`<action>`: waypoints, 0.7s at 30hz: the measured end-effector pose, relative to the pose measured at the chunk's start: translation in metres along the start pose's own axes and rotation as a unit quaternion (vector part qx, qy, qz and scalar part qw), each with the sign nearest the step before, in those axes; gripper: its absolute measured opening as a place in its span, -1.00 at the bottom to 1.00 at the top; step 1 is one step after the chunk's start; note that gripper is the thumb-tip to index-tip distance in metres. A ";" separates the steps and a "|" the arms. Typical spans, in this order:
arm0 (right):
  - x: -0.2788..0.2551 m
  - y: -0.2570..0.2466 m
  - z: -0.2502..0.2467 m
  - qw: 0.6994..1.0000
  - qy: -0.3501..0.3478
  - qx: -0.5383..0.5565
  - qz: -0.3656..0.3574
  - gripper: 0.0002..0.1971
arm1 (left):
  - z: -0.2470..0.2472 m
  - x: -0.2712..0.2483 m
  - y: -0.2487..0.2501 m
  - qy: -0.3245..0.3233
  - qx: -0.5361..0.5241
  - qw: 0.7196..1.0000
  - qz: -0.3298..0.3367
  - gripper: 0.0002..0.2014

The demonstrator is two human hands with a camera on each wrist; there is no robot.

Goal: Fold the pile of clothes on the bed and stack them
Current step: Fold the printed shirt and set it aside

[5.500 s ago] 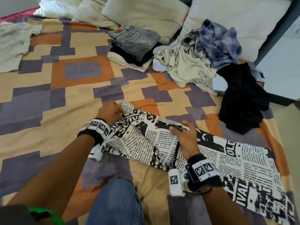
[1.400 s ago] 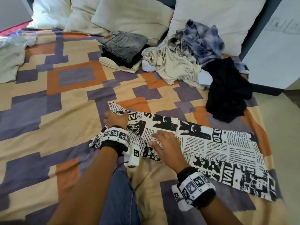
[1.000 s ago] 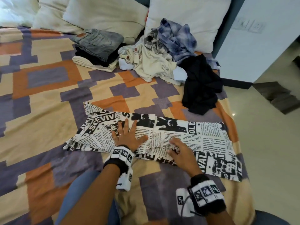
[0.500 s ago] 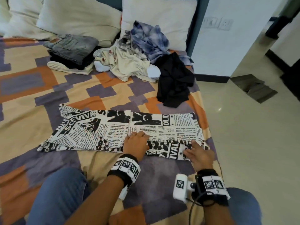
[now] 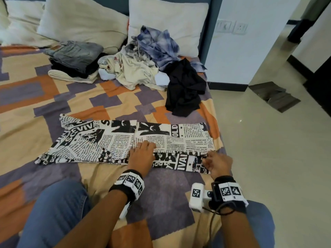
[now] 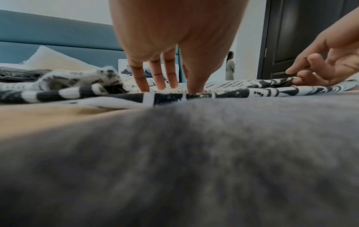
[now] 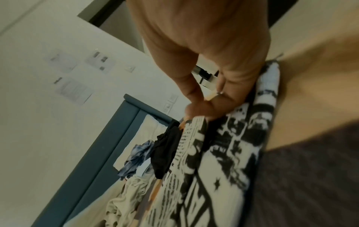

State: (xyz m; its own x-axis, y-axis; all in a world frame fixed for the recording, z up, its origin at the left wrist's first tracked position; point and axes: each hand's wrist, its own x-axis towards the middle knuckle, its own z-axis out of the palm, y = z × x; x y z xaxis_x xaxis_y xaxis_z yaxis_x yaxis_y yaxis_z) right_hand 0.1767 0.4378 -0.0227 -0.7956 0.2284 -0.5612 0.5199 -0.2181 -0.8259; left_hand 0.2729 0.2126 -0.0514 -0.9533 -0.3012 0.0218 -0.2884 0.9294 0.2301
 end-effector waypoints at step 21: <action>0.050 -0.014 0.021 0.876 -0.075 -0.445 -0.168 -0.64 | -0.005 0.024 0.027 -0.010 -0.098 0.993 -0.071 -0.94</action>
State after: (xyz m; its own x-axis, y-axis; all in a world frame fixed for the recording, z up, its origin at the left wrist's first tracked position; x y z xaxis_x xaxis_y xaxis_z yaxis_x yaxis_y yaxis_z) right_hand 0.1231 0.4324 -0.0379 -0.9478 -0.0039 -0.3189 0.2313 0.6798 -0.6959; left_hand 0.2430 0.2294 -0.0402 -0.9067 -0.4196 -0.0424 -0.3981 0.8183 0.4147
